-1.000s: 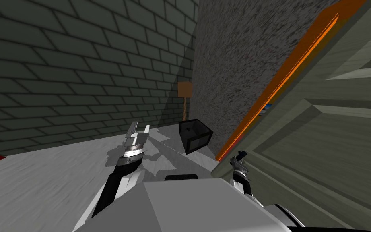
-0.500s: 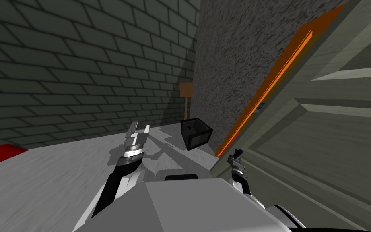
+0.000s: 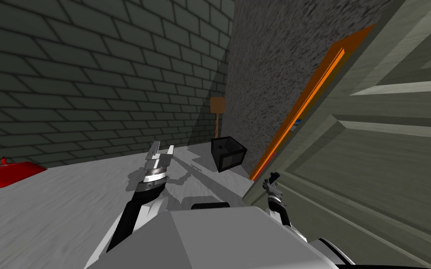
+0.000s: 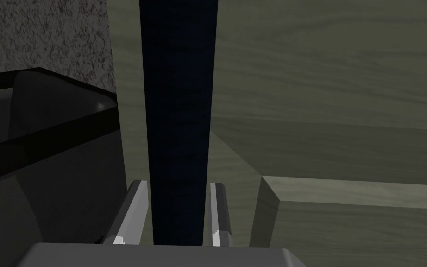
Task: Pull the door open
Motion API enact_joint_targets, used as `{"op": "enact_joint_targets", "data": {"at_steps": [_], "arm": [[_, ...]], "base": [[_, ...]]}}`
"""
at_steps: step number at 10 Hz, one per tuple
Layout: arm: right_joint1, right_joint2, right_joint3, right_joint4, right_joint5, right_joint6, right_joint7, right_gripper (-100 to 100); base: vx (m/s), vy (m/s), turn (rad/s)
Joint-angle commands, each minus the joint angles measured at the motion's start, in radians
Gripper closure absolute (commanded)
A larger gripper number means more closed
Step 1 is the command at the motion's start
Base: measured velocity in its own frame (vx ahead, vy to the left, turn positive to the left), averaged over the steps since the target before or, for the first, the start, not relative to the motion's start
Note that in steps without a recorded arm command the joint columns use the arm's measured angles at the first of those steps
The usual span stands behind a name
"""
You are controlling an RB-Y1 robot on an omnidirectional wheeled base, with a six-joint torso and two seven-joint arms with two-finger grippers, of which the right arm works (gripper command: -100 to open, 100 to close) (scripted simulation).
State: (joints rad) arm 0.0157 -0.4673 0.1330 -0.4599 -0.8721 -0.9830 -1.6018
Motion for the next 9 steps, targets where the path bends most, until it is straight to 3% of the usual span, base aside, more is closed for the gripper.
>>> {"op": "enact_joint_targets", "data": {"at_steps": [1,9], "arm": [[0.007,-0.001,0.015,-0.009,0.008,-0.002,-0.009,100],[0.032,-0.031,0.101,-0.046,0.06,-0.027,-0.072,100]], "base": [[-0.181,0.012,0.044],[-0.193,0.041,0.043]]}}
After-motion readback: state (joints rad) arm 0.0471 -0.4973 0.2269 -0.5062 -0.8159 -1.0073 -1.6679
